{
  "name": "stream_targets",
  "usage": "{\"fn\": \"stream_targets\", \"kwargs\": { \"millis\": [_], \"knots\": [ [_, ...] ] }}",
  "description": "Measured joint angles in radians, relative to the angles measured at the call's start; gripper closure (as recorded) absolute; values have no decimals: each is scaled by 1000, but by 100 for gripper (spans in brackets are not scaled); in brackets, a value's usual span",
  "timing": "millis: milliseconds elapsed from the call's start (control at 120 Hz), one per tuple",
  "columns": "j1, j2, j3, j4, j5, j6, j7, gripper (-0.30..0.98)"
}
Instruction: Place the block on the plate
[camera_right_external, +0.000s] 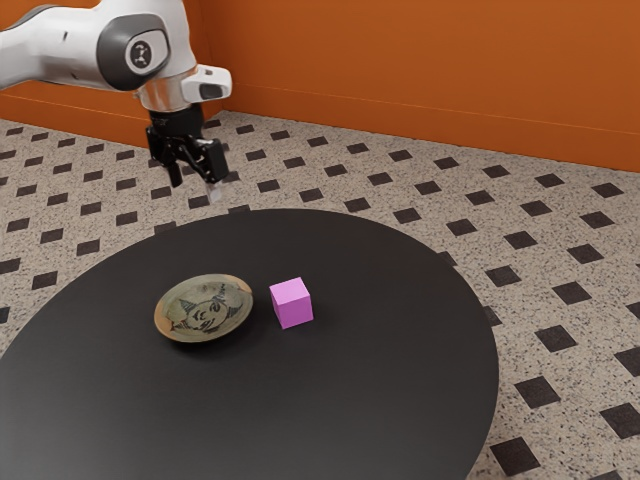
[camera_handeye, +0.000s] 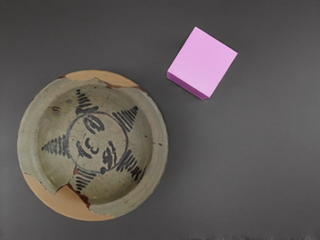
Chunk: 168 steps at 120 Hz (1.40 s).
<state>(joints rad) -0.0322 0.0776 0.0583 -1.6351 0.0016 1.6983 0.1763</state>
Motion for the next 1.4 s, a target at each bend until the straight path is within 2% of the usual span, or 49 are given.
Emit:
{"fn": "stream_targets", "kwargs": {
  "millis": [133, 208, 275, 492, 625, 708, 925, 1183, 1308, 1400],
  "knots": [
    [-19, 17, 15, 2, 0, 2, 15, 0],
    [-127, 51, 110, 5, -3, 9, 21, 0],
    [-184, 97, 150, 19, -10, 17, 21, 0],
    [-267, 275, 167, 143, -18, 54, -45, 0],
    [-281, 363, 171, 204, -35, 76, -142, 0],
    [-307, 386, 215, 204, -69, 91, -217, 0],
    [-309, 398, 239, 84, -138, 218, -447, 0],
    [-304, 482, 239, 82, -235, 354, -712, 0],
    [-292, 490, 238, 48, -248, 406, -808, 0],
    [-280, 491, 231, 15, -232, 436, -865, 0]
  ]
}}
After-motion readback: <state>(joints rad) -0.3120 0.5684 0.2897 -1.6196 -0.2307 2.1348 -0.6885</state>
